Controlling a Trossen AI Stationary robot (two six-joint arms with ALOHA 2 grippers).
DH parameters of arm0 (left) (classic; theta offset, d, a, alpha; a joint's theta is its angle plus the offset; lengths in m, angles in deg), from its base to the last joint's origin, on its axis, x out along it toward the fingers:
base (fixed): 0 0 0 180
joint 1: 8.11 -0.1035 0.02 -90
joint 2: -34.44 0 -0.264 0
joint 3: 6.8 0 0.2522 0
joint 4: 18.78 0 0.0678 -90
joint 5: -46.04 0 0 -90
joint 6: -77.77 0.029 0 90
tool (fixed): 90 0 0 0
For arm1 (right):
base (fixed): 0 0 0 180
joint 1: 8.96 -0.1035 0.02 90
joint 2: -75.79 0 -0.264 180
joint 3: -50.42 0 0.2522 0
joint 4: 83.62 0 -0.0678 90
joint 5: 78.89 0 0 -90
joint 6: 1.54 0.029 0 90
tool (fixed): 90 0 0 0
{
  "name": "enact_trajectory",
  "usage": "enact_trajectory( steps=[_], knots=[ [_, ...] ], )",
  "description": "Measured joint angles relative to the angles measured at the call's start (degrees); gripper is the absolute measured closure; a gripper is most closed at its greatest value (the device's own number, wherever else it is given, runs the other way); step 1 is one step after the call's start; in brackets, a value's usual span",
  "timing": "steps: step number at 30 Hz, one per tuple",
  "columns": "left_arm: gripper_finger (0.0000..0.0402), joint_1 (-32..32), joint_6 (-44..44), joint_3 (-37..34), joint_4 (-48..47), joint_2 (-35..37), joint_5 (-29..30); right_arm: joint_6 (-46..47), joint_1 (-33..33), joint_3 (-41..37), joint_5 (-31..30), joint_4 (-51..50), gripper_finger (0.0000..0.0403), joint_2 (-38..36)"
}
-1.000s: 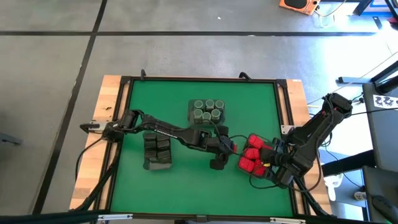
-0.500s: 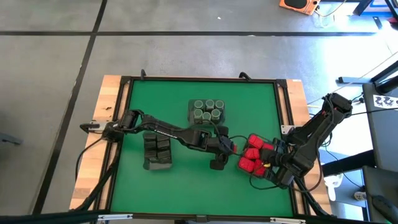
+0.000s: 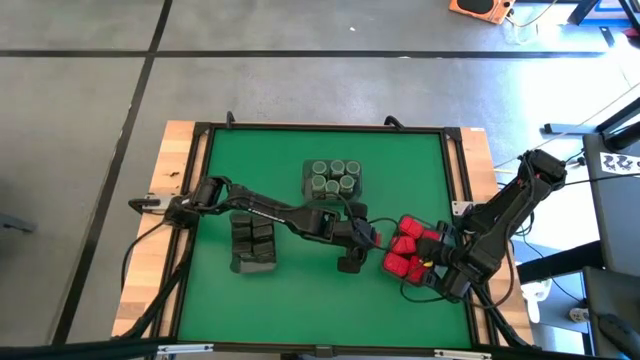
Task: Sort spices by type
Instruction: Put the red seasoning can into the right black bin
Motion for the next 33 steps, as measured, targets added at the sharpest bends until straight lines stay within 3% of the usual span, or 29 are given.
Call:
enact_trajectory(
  steps=[20, 33],
  knots=[
    [0.0185, 0.02, -0.11, 0.0, 0.0, -0.02, -0.02, -0.44, 6.37, 1.01, 4.19, -7.1, 0.0397, -0.02],
    [0.0185, 0.04, -0.2, 0.0, 0.04, -0.09, -0.07, -0.76, 7.57, 0.02, 1.52, -6.99, 0.0397, -0.07]
  ],
)
